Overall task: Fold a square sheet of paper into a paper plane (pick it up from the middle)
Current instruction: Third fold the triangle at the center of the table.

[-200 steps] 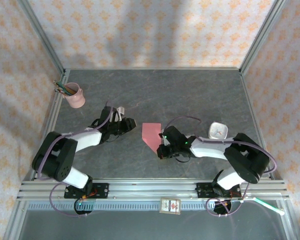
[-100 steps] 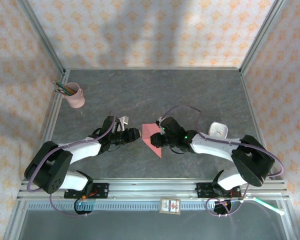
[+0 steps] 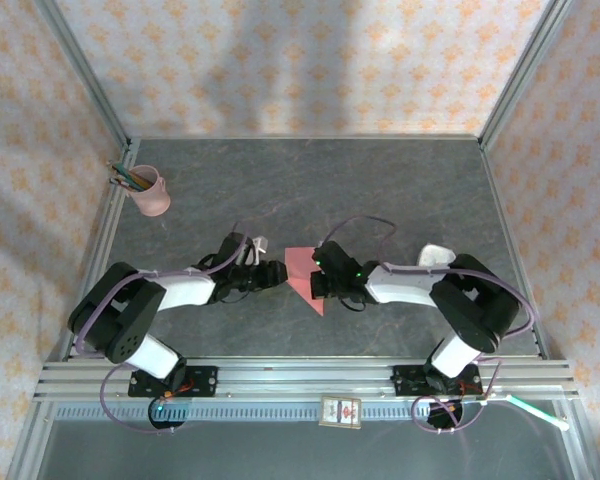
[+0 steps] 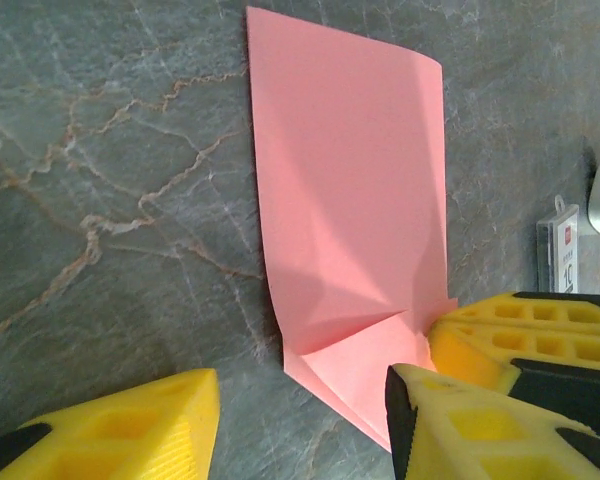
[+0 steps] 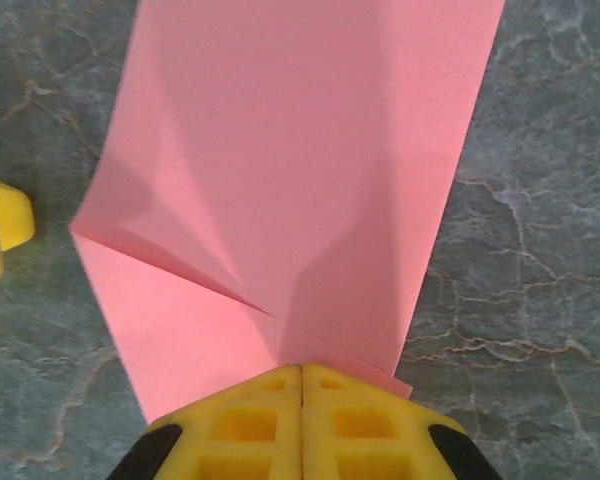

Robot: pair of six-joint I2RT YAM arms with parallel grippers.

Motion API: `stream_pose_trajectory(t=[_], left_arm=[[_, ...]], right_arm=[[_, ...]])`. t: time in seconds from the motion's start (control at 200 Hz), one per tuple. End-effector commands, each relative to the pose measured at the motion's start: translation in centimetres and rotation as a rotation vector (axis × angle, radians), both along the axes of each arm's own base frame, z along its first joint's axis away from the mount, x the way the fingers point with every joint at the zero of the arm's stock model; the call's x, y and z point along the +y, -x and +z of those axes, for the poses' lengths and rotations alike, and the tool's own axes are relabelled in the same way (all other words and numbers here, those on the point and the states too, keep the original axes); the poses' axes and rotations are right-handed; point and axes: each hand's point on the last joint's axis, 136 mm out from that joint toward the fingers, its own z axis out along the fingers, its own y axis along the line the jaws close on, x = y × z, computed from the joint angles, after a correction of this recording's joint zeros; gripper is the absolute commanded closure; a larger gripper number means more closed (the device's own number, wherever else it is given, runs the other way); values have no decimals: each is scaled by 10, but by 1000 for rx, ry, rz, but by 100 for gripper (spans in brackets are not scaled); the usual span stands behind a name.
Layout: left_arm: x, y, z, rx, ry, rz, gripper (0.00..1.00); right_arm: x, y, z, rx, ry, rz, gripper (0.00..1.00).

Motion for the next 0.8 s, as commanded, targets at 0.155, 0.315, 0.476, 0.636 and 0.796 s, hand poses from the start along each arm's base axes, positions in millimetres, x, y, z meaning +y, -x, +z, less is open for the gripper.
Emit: stream_pose_trajectory(t=[0.155, 0.315, 0.476, 0.636, 0.796], left_arm=[[-17, -11, 5, -12, 45, -35, 51], [-25, -12, 6, -3, 64, -54, 52], [-26, -15, 10, -3, 75, -44, 55], [-22, -17, 12, 1, 56, -17, 62], [-17, -16, 2, 41, 21, 6, 64]], right_arm=[[-11, 0, -13, 11, 43, -38, 95], [-12, 1, -15, 15, 48, -34, 96], [-13, 1, -16, 19, 52, -34, 96], [-12, 1, -17, 21, 50, -32, 96], [-14, 1, -16, 18, 53, -35, 96]])
